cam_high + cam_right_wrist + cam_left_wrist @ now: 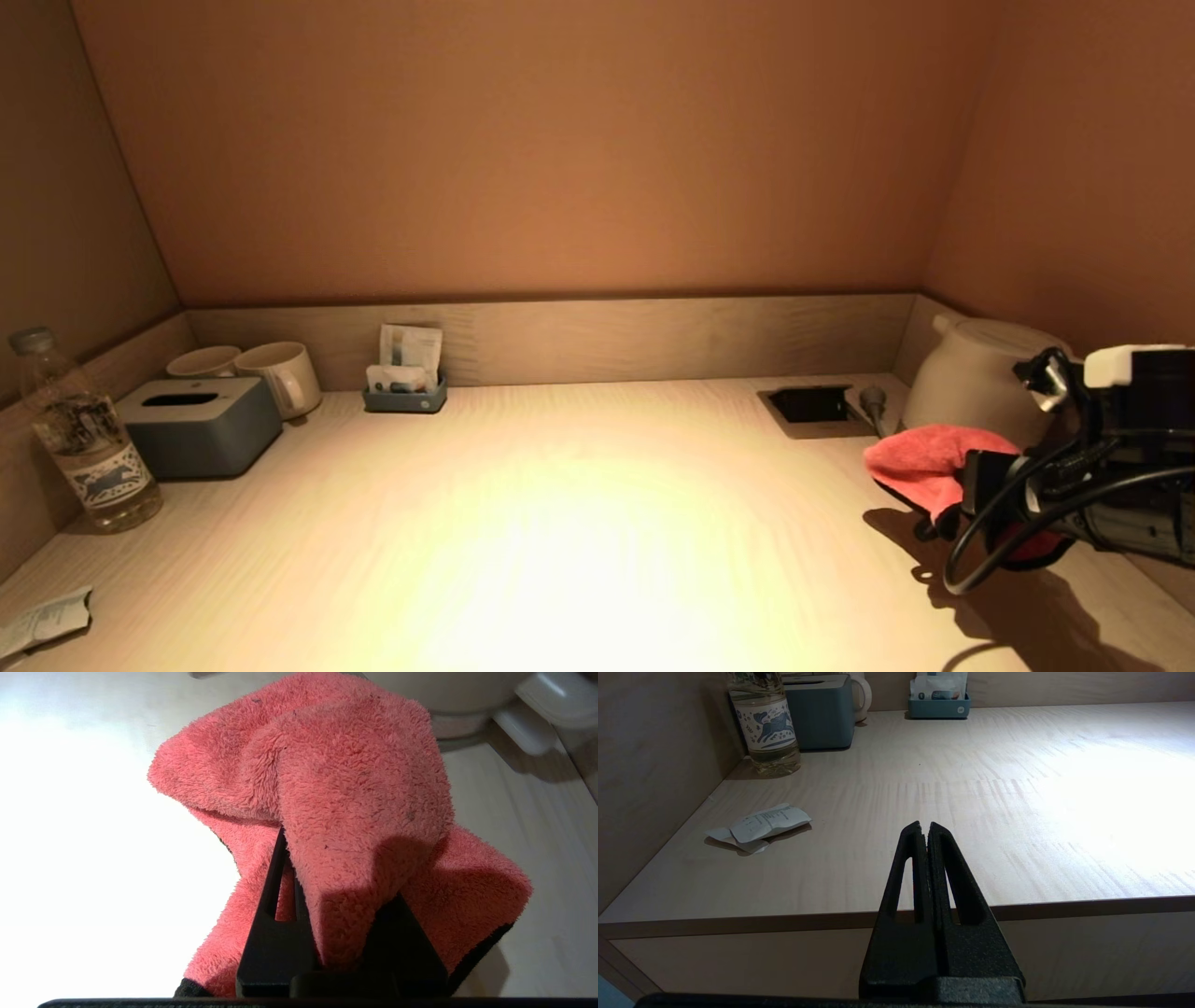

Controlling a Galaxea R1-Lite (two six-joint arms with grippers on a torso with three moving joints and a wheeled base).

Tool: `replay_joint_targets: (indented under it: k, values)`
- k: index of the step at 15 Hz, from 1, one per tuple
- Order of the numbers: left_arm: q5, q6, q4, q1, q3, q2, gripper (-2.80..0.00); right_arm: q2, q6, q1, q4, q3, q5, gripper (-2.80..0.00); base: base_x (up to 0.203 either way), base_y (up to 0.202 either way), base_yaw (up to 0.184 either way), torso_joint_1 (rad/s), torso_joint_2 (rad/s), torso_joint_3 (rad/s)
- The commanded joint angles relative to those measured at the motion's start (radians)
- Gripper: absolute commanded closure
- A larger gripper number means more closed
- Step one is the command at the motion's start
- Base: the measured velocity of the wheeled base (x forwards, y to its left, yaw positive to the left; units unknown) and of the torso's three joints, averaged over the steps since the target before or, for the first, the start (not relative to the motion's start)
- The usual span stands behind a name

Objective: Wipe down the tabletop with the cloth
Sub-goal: Pick up the tablecloth, then sweep the stains on the table

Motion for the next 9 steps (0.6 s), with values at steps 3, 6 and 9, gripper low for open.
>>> replay_joint_targets:
  k: [3, 6, 9]
  values:
    - [0.000, 0.000, 0.000, 0.000, 0.000, 0.001, 0.00, -0.108, -0.005, 0.136, 0.035, -0.016, -0.007, 0.00, 0.000, 0.000, 0.000, 0.000, 0.00, 0.000]
    - [0.000, 0.000, -0.001, 0.000, 0.000, 0.001, 0.00, -0.113, -0.006, 0.242, 0.096, -0.057, -0.013, 0.00, 0.000, 0.000, 0.000, 0.000, 0.00, 0.000]
    - [0.000, 0.000, 0.000, 0.000, -0.001, 0.001, 0.00, -0.094, -0.005, 0.377, 0.178, -0.120, -0.070, 0.00, 0.000, 0.000, 0.000, 0.000, 0.00, 0.000]
